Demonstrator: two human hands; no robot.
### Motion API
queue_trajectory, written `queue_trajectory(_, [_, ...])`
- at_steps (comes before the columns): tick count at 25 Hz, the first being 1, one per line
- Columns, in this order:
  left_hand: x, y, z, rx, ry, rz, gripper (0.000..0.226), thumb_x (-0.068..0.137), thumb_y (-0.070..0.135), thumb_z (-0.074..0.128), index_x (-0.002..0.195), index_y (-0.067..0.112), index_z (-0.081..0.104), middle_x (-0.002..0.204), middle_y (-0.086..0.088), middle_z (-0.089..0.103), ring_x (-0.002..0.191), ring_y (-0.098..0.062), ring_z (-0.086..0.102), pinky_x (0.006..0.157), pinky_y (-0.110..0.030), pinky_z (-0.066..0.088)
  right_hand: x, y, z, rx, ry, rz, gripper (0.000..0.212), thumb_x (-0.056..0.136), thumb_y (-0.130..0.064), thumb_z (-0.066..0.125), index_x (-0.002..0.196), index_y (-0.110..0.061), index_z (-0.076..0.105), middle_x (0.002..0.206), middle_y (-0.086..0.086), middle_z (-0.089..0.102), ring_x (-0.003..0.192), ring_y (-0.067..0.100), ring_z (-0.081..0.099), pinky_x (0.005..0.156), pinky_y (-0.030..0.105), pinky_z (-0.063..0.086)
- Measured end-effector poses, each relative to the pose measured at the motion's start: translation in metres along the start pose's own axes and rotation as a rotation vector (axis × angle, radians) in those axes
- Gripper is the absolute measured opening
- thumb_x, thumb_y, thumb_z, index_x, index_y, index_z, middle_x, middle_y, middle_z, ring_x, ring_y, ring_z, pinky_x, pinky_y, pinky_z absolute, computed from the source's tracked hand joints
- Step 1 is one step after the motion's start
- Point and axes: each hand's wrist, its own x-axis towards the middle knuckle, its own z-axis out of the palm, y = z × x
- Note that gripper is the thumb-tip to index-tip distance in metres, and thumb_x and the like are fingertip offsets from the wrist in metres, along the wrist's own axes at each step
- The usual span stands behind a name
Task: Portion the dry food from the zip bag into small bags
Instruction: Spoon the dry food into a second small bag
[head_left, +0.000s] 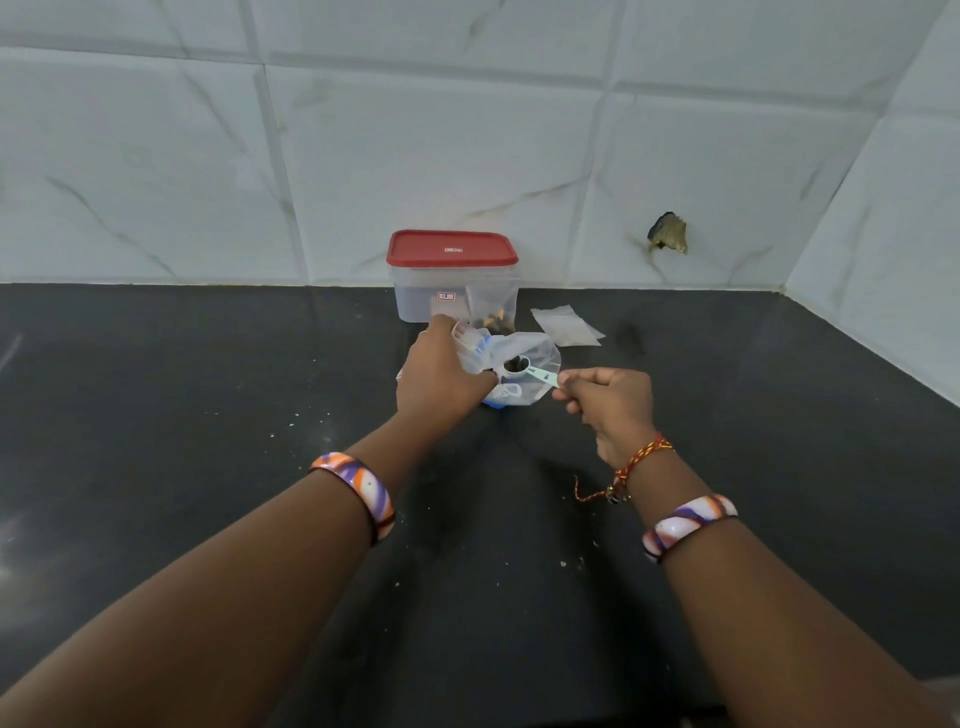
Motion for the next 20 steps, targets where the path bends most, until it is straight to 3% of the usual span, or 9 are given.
queue_trajectory(5, [-0.014,-0.014,-0.002,-0.016,-0.033,0.029,0.055,0.071,0.020,0.076,0.117,0.010,0.049,0.116,-0.007,0.060,0.105,-0.023,0.058,0.088,-0.038,0.051,-0.023,-0.006,-0.025,0.034,-0.034,0.016,0.007,0.084,-0.004,0.065,0.078,-0.004,0.069,0.060,0.004,0.066,0.032,-0.002,0.048,0.033,0.007,0.031])
queue_trajectory(9, [-0.020,-0.022,-0.005,-0.010,-0.066,0.063,0.056,0.071,0.023,0.077,0.118,0.011,0.050,0.116,-0.006,0.058,0.096,-0.015,0.053,0.083,-0.029,0.048,-0.041,-0.015,-0.036,0.068,-0.102,0.046,0.009,0.083,-0.004,0.066,0.075,-0.007,0.068,0.044,-0.003,0.065,0.030,-0.002,0.046,0.032,0.008,0.030])
queue_trajectory(14, [-0.021,-0.021,-0.008,0.027,-0.074,0.125,0.057,0.069,0.027,0.079,0.117,0.012,0.051,0.115,-0.006,0.058,0.098,-0.019,0.054,0.083,-0.033,0.048,-0.057,-0.037,-0.019,0.035,-0.188,-0.124,0.008,0.083,-0.004,0.066,0.088,0.002,0.068,0.061,0.004,0.068,0.037,-0.001,0.051,0.037,0.008,0.036])
queue_trajectory(16, [-0.019,-0.019,-0.008,0.019,-0.051,0.136,0.057,0.066,0.027,0.080,0.114,0.012,0.052,0.114,-0.006,0.059,0.103,-0.023,0.056,0.085,-0.038,0.049,-0.062,-0.042,-0.005,-0.202,-0.129,-0.402,0.011,0.083,-0.006,0.066,0.089,0.000,0.072,0.075,0.011,0.072,0.053,0.005,0.062,0.050,0.016,0.049])
queue_trajectory(17, [-0.017,-0.017,-0.007,-0.003,-0.039,0.124,0.057,0.066,0.026,0.080,0.113,0.011,0.052,0.113,-0.007,0.060,0.102,-0.024,0.057,0.085,-0.039,0.050,-0.063,-0.040,0.000,-0.400,-0.048,-0.647,0.011,0.082,-0.009,0.066,0.088,-0.004,0.075,0.077,0.012,0.074,0.060,0.012,0.066,0.057,0.024,0.054])
queue_trajectory(20, [-0.010,-0.012,-0.005,-0.075,-0.009,0.048,0.062,0.065,0.027,0.082,0.116,0.011,0.051,0.114,-0.009,0.061,0.103,-0.023,0.059,0.084,-0.035,0.050,-0.057,-0.032,0.006,-0.885,0.199,-1.414,0.010,0.072,-0.011,0.075,0.081,-0.010,0.076,0.063,0.010,0.072,0.054,0.024,0.066,0.048,0.022,0.049])
